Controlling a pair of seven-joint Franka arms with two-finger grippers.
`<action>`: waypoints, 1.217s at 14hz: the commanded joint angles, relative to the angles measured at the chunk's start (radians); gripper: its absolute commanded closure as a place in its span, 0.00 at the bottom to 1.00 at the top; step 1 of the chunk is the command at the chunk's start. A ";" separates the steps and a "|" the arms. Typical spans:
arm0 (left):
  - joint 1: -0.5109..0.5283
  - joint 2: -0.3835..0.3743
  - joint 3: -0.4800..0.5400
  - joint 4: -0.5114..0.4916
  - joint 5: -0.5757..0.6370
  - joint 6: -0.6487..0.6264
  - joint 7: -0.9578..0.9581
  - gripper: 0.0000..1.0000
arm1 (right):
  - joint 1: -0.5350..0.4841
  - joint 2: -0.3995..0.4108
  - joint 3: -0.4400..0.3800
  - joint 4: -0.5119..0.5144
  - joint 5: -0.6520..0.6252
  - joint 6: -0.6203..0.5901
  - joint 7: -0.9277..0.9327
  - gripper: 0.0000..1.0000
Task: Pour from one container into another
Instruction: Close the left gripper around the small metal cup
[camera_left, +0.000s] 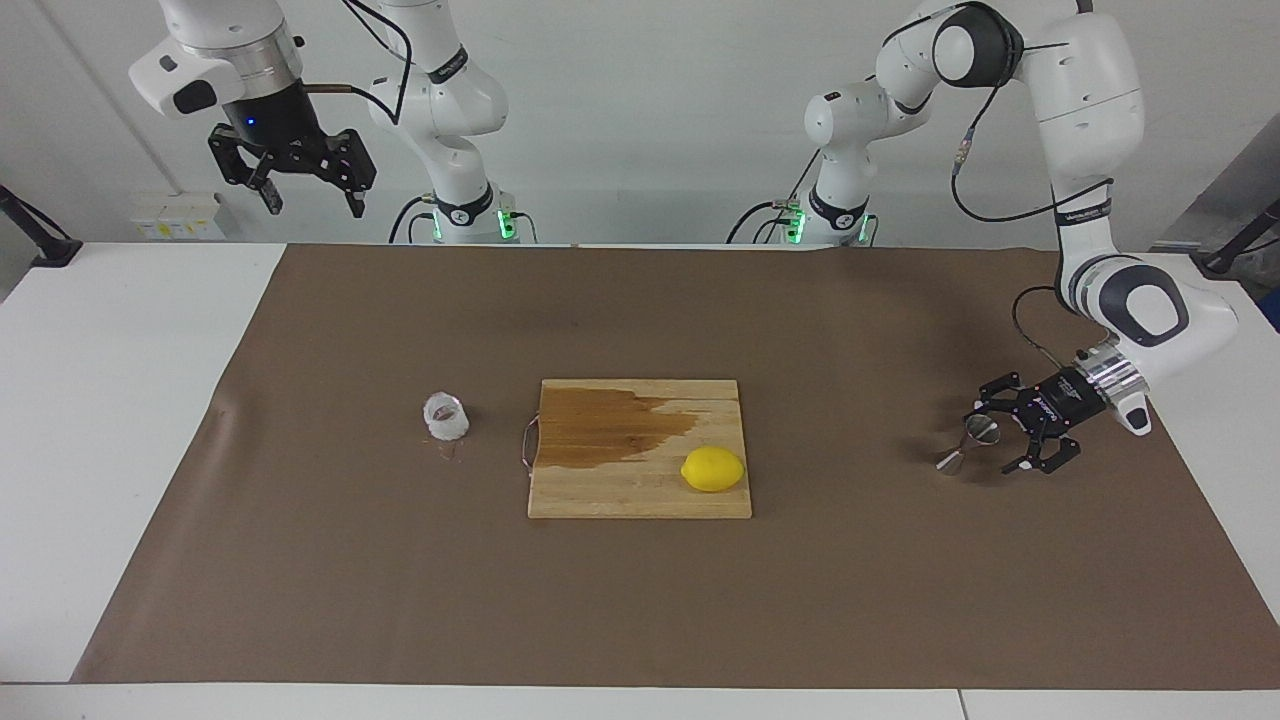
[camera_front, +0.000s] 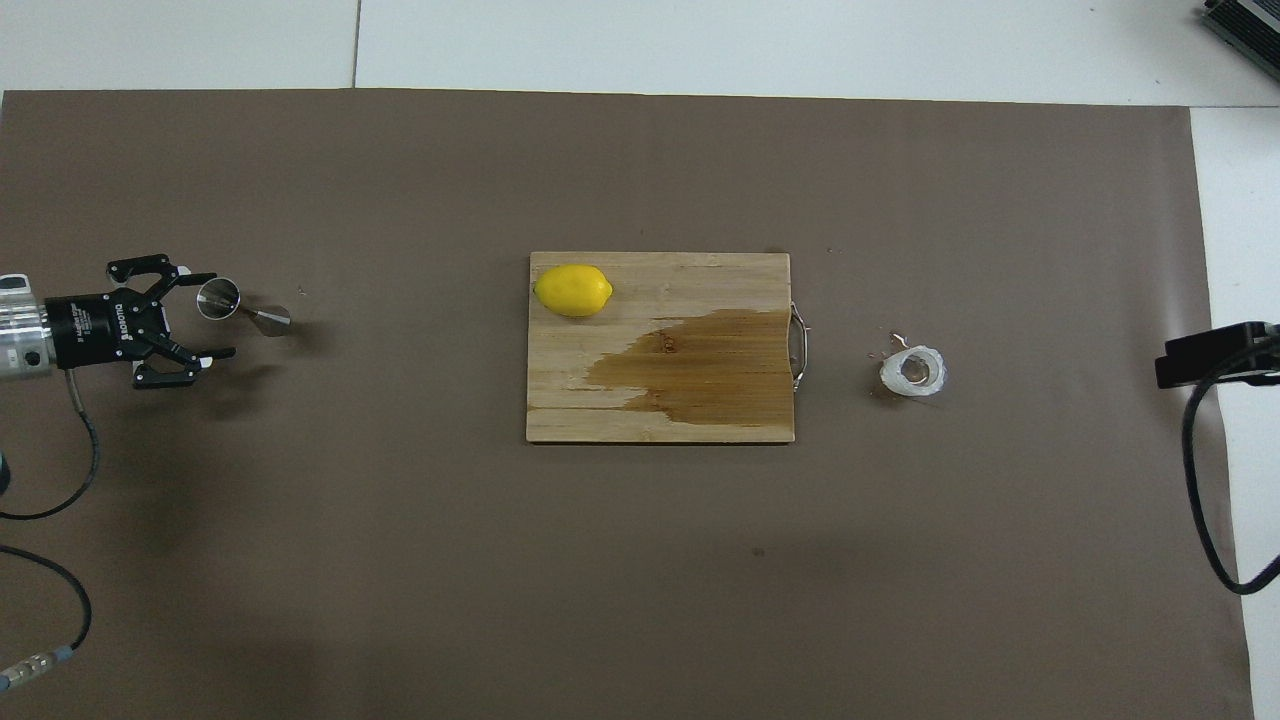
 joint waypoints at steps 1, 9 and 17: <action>-0.010 -0.002 0.006 -0.018 -0.036 -0.022 0.005 0.00 | -0.008 -0.003 0.000 0.004 -0.009 -0.018 -0.028 0.00; -0.022 -0.001 0.000 -0.064 -0.139 -0.030 0.034 0.00 | -0.008 -0.003 0.000 0.004 -0.009 -0.018 -0.028 0.00; -0.040 -0.002 0.001 -0.084 -0.190 -0.027 0.067 0.19 | -0.008 -0.003 0.000 0.004 -0.009 -0.018 -0.028 0.00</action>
